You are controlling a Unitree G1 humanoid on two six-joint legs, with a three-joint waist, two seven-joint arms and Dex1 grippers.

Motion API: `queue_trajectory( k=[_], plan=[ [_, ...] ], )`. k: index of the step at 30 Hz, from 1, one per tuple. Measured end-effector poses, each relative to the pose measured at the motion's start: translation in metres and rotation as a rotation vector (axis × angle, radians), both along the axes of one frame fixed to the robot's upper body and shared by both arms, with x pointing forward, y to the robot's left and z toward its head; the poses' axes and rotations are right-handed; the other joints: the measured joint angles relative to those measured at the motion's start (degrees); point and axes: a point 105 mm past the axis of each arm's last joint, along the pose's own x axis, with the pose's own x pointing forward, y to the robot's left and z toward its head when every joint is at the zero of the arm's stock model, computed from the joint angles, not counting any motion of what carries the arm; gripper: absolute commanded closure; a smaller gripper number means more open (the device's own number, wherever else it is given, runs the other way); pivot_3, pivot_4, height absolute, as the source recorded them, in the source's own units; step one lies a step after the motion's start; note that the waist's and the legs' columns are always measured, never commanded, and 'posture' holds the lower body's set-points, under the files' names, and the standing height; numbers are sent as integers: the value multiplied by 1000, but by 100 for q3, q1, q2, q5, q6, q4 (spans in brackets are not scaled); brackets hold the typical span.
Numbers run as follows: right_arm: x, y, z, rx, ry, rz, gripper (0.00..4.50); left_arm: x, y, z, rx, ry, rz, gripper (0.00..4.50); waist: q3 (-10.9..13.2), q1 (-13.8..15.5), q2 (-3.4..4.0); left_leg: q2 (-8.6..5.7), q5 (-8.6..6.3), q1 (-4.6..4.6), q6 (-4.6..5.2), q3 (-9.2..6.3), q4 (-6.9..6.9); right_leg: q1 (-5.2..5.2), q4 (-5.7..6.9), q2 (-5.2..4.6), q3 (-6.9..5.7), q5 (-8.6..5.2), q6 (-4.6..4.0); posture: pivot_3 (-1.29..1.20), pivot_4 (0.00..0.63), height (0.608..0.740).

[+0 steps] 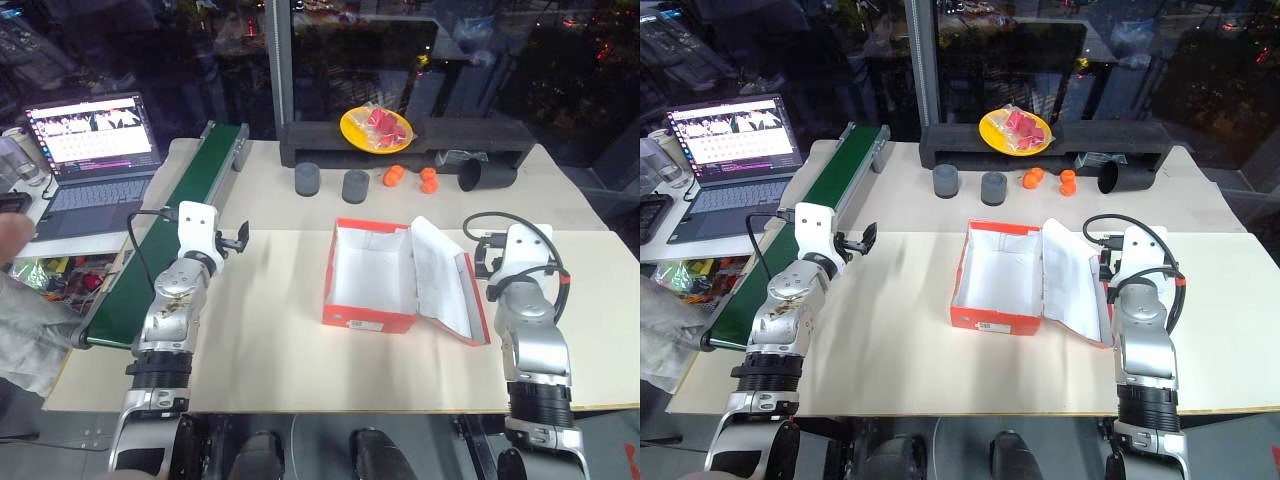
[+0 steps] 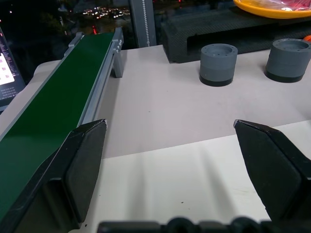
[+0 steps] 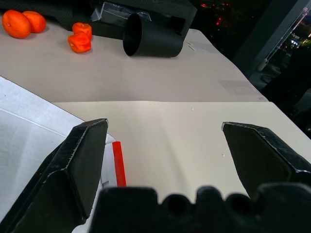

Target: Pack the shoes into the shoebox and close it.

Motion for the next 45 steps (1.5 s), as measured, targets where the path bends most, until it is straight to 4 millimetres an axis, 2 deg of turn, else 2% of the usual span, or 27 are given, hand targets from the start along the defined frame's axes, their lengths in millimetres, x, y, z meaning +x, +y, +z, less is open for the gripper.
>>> queue_trajectory(
  k=[3,5,8,10,12,14,16,18,20,22,24,27,32,34,45],
  plan=[
    [0,0,0,0,0,-2,51,0,-3,0,12,-3,-15,0,0,0,0,0,0,0,0,0,0,0,0,0,0,0,0,0,150,719],
    [-1,-1,2,30,-17,-1,51,0,-16,5,44,-33,-92,0,0,4,0,-1,0,-2,0,0,0,0,-1,0,-1,0,0,0,150,719],
    [3,17,15,46,-54,98,51,0,-18,18,54,-83,-139,0,0,-30,0,0,0,-2,0,0,0,-1,-1,1,0,0,0,0,150,719],
    [6,43,29,9,-71,257,51,1,-5,32,57,-115,-118,0,0,-80,0,1,0,-2,0,-5,-1,-4,1,4,1,0,1,0,150,719],
    [6,73,45,33,-102,432,51,1,17,47,46,-138,-73,0,0,-129,0,2,0,-1,0,-14,-1,-3,3,7,-2,0,1,0,150,719],
    [-5,112,64,57,-114,680,51,1,47,56,21,-106,-20,0,0,-150,0,2,0,-2,1,-21,-1,-1,1,7,-9,-2,3,0,150,719],
    [-20,141,79,63,-117,874,51,-2,72,52,39,-29,16,0,0,-145,0,1,-1,-3,1,-22,-1,4,-2,2,-17,-5,8,0,150,719],
    [-34,158,85,61,-100,1010,51,-5,84,43,50,28,29,0,1,-120,-3,1,-1,-3,1,-29,-1,14,-9,-3,-33,-5,8,0,150,719],
    [-58,182,83,27,-20,1236,51,-7,93,32,50,77,46,0,5,-31,-11,2,-1,-5,1,-35,2,20,-16,-6,-44,-5,8,0,150,719],
    [-80,201,77,-2,52,1421,51,-8,99,30,55,94,58,0,6,25,-32,2,-1,-6,1,-47,8,27,-18,-6,-57,-6,6,0,150,719],
    [-91,210,70,-13,115,1527,51,-10,108,32,74,105,73,0,3,26,-45,3,-1,-6,1,-49,14,32,-21,-6,-60,-6,5,0,150,719],
    [-94,220,58,-40,186,1583,51,-14,119,32,108,131,84,0,-1,24,-50,3,-1,-3,1,-50,17,36,-20,-7,-63,-6,4,0,150,719],
    [-82,224,17,-77,319,1527,51,-19,124,11,109,209,83,0,-2,33,-56,3,-1,-7,1,-51,17,33,-19,-7,-66,-7,3,0,150,719],
    [-84,225,4,-74,361,1524,51,-20,125,8,109,218,84,0,-2,53,-58,3,-1,-8,1,-53,17,33,-20,-7,-67,-7,3,0,150,719],
    [-81,229,2,-27,337,1499,51,-21,125,8,131,229,77,0,-2,133,-59,4,-1,-8,0,-53,24,34,-15,-7,-69,-7,3,0,150,719]
  ],
)
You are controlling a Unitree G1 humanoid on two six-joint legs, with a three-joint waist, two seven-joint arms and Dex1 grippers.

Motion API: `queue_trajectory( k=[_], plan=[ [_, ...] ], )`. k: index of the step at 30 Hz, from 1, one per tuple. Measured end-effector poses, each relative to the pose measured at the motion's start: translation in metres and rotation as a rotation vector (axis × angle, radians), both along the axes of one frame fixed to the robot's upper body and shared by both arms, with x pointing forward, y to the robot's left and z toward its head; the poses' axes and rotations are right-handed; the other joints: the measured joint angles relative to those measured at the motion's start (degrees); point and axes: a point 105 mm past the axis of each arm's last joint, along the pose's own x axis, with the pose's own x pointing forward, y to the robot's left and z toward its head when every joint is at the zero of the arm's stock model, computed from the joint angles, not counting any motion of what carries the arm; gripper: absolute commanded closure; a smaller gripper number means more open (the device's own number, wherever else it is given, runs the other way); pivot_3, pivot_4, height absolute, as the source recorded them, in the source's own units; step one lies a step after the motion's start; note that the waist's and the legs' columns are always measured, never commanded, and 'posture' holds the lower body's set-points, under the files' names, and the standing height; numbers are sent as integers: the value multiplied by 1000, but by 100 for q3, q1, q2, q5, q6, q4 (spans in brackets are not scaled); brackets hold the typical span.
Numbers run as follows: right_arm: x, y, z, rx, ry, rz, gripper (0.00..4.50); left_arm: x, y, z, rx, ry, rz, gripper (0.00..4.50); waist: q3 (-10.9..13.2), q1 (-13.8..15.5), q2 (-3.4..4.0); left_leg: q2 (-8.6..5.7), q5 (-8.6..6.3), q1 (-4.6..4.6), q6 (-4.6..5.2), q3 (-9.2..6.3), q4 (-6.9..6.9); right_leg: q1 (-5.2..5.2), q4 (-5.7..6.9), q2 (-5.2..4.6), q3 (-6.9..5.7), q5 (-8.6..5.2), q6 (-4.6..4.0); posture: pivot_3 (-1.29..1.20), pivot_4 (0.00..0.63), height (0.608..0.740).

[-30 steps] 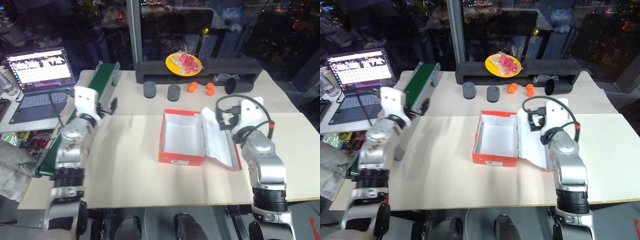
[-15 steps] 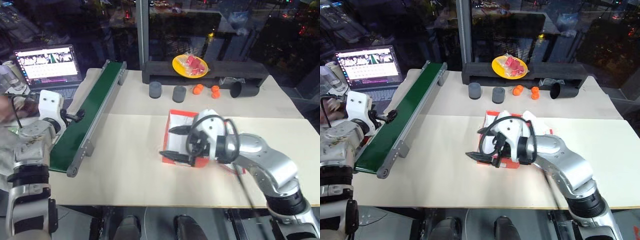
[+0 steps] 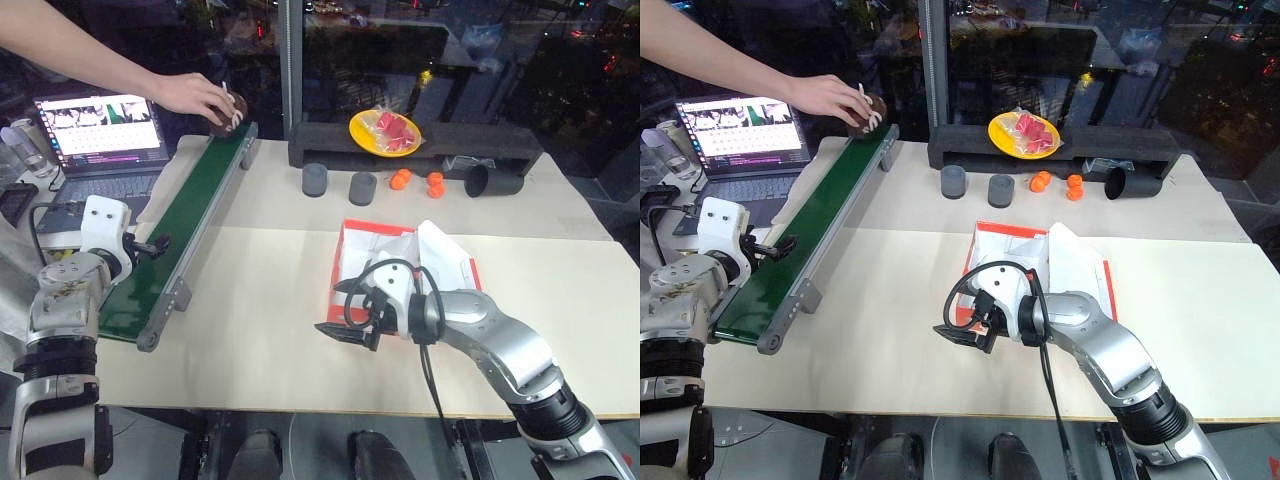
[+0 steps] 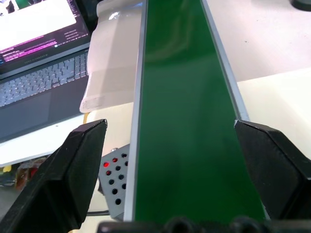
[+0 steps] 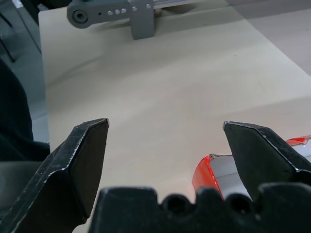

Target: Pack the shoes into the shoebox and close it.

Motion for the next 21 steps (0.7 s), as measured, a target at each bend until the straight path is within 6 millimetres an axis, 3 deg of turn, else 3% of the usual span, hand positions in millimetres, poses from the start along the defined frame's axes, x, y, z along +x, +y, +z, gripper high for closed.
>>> queue_trajectory(
  k=[21],
  plan=[
    [18,-11,-1,5,-22,-122,51,3,-1,-6,2,32,-11,0,-1,13,-1,0,0,0,0,0,1,0,1,0,-1,0,0,0,150,719]
  ],
)
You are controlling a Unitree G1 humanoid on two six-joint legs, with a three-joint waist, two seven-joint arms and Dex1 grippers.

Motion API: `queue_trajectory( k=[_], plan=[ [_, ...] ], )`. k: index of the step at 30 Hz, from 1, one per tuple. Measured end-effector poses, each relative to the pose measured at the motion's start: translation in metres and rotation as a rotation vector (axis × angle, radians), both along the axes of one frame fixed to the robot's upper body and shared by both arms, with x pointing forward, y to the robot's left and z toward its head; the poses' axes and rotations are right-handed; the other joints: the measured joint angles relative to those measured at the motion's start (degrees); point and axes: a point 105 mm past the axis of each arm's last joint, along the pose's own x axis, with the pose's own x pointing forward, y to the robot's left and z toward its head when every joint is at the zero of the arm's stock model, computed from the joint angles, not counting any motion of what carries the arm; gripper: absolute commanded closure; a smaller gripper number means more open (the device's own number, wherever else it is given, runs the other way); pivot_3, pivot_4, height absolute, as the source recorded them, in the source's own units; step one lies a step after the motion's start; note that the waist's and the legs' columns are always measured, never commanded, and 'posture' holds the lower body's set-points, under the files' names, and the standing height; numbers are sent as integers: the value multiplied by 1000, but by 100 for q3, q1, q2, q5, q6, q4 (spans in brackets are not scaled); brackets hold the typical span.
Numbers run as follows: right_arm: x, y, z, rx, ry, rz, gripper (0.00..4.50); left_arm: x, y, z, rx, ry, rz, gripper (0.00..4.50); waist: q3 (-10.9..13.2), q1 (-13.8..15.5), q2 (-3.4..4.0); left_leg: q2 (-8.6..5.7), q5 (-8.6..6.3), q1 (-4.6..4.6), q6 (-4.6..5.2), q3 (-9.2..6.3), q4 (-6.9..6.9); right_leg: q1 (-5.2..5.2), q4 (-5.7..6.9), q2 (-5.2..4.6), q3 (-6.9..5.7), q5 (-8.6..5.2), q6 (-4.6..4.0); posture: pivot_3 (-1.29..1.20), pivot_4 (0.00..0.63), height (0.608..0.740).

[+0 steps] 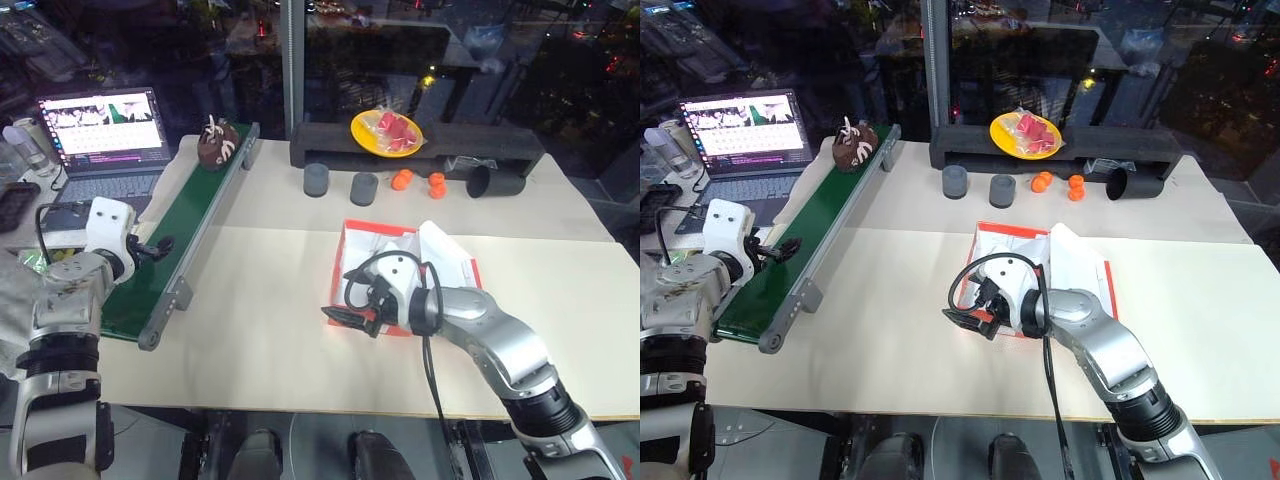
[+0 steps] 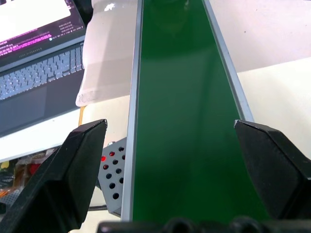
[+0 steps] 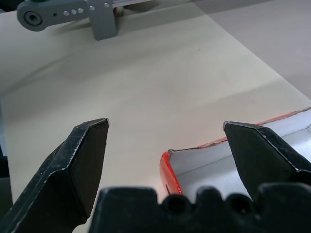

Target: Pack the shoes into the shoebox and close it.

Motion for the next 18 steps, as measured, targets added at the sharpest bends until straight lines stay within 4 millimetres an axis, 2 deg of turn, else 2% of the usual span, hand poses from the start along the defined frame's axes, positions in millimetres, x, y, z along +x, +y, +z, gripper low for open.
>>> queue_trajectory(
  k=[8,15,18],
  plan=[
    [4,-4,0,2,-12,-42,51,-2,3,-1,16,54,3,0,0,3,0,0,0,0,0,0,0,0,0,0,0,0,0,0,150,719],
    [5,-4,1,11,-18,-59,51,2,-6,23,11,85,-22,0,0,6,-1,0,0,-2,0,-2,1,0,0,0,-2,0,0,0,150,719],
    [7,-6,2,15,-23,-68,51,3,-9,27,-8,110,-20,0,0,6,-2,0,0,-2,0,-2,2,0,1,1,-2,0,0,0,150,719]
  ],
)
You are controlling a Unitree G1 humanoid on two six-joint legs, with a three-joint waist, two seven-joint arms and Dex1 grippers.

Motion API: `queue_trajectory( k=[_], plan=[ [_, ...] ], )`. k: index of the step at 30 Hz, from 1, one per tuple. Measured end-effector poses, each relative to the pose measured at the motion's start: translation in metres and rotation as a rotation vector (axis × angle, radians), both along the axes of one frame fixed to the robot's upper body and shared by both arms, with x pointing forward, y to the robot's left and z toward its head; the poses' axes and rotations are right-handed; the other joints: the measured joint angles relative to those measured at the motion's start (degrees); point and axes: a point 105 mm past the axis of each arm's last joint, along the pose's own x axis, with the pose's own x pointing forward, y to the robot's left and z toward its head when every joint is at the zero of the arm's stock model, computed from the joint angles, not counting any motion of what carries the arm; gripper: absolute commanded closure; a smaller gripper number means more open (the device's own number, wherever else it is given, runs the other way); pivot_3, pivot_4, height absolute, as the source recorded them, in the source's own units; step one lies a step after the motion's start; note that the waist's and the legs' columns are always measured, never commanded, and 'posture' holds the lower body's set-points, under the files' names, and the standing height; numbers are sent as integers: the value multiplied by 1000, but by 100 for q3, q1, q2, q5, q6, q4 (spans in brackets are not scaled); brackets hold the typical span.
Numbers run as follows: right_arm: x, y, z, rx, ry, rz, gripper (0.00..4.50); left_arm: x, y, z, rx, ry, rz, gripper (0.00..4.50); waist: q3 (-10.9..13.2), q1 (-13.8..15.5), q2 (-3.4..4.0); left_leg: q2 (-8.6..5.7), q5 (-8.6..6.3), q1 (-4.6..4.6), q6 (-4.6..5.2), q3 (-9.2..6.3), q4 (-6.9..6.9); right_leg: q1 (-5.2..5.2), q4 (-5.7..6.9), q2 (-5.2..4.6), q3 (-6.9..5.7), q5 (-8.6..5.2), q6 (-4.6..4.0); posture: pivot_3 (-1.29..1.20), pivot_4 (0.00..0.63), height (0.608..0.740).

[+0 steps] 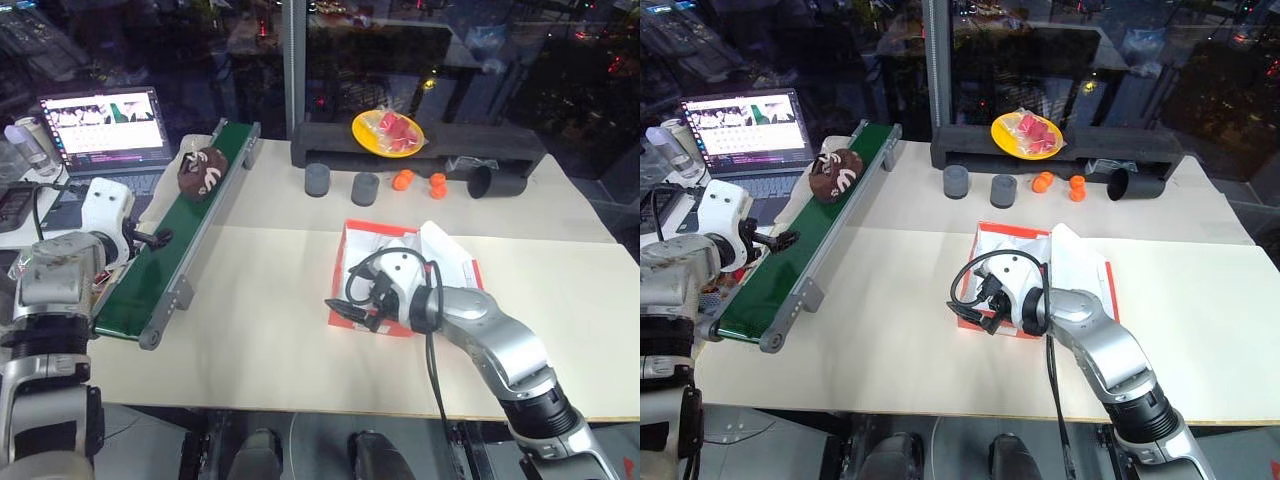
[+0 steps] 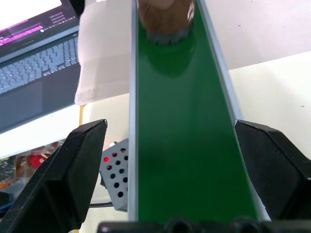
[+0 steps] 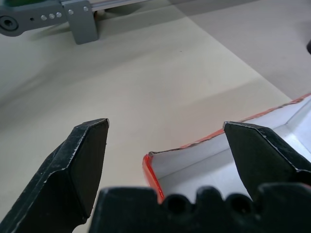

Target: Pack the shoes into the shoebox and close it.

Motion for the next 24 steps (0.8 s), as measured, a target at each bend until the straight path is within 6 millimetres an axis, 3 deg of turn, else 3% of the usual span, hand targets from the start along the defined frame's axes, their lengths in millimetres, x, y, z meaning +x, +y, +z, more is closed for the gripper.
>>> queue_trajectory(
  k=[18,22,24],
  plan=[
    [1,-1,0,13,2,-18,51,1,-4,-3,-5,54,2,0,0,-5,0,0,0,0,0,-2,0,0,1,0,0,0,0,0,150,719],
    [2,-2,0,17,2,-35,51,1,0,-14,2,98,20,0,0,-12,0,0,0,0,0,-2,0,-1,2,0,0,0,0,0,150,719],
    [3,-4,0,21,1,-44,0,-1,1,-27,0,139,31,540,0,-9,0,0,0,0,0,-2,0,-1,1,0,-1,0,0,0,150,719]
  ],
)
